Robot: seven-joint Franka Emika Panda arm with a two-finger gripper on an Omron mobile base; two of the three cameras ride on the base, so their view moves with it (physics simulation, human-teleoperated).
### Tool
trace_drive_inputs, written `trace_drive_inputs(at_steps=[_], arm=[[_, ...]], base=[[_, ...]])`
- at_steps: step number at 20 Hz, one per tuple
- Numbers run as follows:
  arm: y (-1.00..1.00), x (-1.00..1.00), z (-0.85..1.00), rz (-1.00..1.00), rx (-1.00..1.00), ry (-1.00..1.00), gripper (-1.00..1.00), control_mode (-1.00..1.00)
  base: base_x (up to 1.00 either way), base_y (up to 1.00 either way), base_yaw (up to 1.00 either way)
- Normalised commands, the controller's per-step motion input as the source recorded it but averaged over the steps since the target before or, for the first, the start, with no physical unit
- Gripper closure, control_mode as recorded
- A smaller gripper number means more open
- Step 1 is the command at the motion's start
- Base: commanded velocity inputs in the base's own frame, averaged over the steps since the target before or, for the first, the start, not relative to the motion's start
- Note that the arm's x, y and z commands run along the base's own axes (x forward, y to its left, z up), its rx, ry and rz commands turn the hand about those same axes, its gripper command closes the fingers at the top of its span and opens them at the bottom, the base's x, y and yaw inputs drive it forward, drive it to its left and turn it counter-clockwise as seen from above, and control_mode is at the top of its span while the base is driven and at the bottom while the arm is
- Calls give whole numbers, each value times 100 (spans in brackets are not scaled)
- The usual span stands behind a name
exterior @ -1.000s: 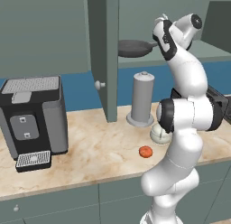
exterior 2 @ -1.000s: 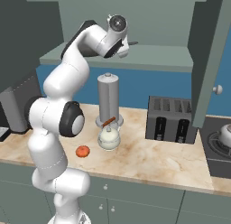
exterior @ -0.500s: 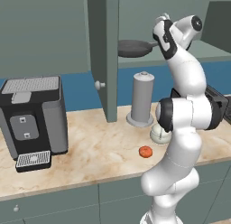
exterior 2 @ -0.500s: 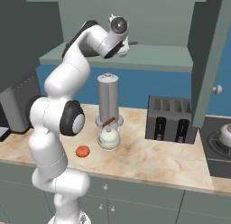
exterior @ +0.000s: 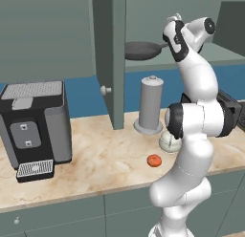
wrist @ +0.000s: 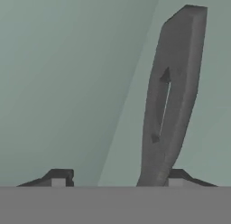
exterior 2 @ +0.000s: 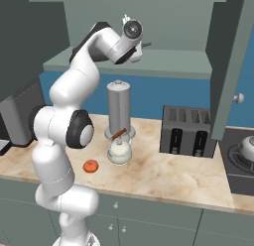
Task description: Pick the pan from the cabinet and place it on the stove. Then turn on the stove burner for the pan.
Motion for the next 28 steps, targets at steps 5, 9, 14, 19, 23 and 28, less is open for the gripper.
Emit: trace_drive_inputs(at_steps=[5,9,14,19,23,28], arm=[[19,12,-42,-3,7,-6,100,-100],[16,4,-36,-3,6,-7,100,-100],[8,0,-32,-3,5,-10,100,-100],[2,-18,-26,-2,4,-12,100,-100],[-1,-51,-4,-1,4,-14,100,-100],[-7,-50,0,-2,2,-4,100,-100]], base=[[0,0,0],[0,0,0],[0,0,0],[0,0,0],[0,0,0],[0,0,0]])
